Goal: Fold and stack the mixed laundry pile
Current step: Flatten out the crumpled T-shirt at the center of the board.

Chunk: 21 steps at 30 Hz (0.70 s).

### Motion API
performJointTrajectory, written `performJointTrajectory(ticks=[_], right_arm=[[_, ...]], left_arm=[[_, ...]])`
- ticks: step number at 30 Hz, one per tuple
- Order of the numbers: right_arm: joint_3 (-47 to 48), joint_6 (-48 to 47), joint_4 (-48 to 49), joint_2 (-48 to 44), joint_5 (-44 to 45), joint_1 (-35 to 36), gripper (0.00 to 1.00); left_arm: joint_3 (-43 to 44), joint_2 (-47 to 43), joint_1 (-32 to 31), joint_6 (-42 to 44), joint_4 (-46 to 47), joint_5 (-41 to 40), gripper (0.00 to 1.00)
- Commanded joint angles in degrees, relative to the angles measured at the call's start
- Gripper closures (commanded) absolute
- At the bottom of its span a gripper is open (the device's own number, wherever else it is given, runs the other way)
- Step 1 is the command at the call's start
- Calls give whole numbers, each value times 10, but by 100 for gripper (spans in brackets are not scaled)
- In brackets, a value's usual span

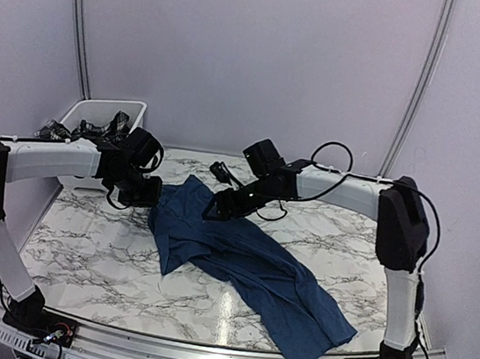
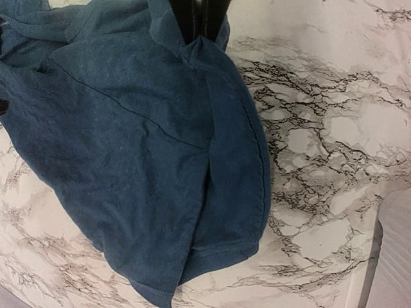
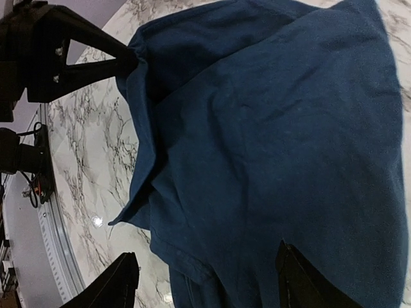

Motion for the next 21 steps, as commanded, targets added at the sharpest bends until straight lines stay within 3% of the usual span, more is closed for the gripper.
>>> performJointTrajectory(ticks=[1,7,14,18,21], right_arm=[[101,-2,-6,72,-17,37,29],[190,0,-27,160,-12,63,25],[247,-9,-58,218,22,68,28],[266,-21,-80,232,60,68,48],[267,-23,-92,230,73,60,76]], left_arm=[[-6,-9,3,-20,9,-10,100],[-9,-11,10,-23,9,-8,100],[-7,-8,16,-20,9,-6,100],[-7,-7,20,-14,9,-6,100],[-6,-10,24,-10,9,-9,100]])
